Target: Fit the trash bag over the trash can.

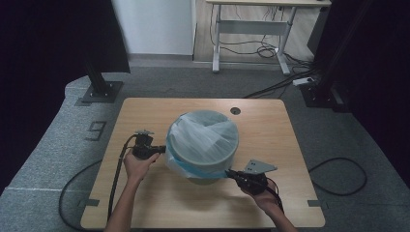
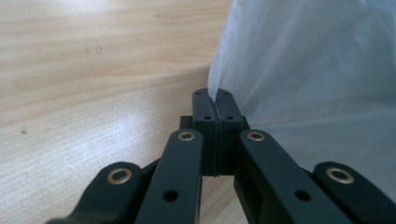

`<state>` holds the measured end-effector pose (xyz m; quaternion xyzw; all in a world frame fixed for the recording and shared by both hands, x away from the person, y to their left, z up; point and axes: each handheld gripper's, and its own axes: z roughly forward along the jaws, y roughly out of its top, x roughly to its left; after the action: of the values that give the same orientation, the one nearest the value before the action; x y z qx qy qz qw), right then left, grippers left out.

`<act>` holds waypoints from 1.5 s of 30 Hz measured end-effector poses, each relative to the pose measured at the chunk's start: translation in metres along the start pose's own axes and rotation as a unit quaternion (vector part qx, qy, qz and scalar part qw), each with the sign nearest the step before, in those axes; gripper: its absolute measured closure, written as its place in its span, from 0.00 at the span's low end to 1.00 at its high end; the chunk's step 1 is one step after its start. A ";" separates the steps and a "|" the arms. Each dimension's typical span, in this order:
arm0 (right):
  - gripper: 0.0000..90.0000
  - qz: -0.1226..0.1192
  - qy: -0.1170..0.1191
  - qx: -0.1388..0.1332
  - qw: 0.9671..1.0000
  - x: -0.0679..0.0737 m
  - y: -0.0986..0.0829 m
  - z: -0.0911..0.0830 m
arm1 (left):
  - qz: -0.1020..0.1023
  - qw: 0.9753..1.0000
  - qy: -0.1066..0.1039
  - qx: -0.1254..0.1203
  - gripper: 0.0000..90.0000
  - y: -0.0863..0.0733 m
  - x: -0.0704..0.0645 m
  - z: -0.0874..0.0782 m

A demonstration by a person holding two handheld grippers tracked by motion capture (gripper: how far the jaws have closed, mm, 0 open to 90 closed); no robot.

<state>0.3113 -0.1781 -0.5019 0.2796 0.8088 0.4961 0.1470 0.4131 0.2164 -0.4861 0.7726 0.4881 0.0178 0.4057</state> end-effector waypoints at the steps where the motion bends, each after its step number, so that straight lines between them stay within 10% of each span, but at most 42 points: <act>1: 0.99 0.002 0.002 0.006 1.000 -0.002 -0.003 0.002 | 0.000 1.000 0.002 0.003 1.00 -0.001 0.000 0.001; 11: 0.99 0.023 -0.023 0.052 0.998 -0.027 -0.026 0.013 | -0.005 1.000 0.004 0.027 0.99 -0.005 -0.001 0.017; 45: 0.98 0.028 -0.074 0.058 0.995 -0.042 -0.037 0.013 | 0.006 0.999 0.014 0.029 0.92 -0.015 -0.002 0.022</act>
<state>0.3402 -0.2069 -0.5425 0.3459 0.8149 0.4302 0.1767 0.4107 0.2040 -0.5098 0.7867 0.4890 0.0173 0.3765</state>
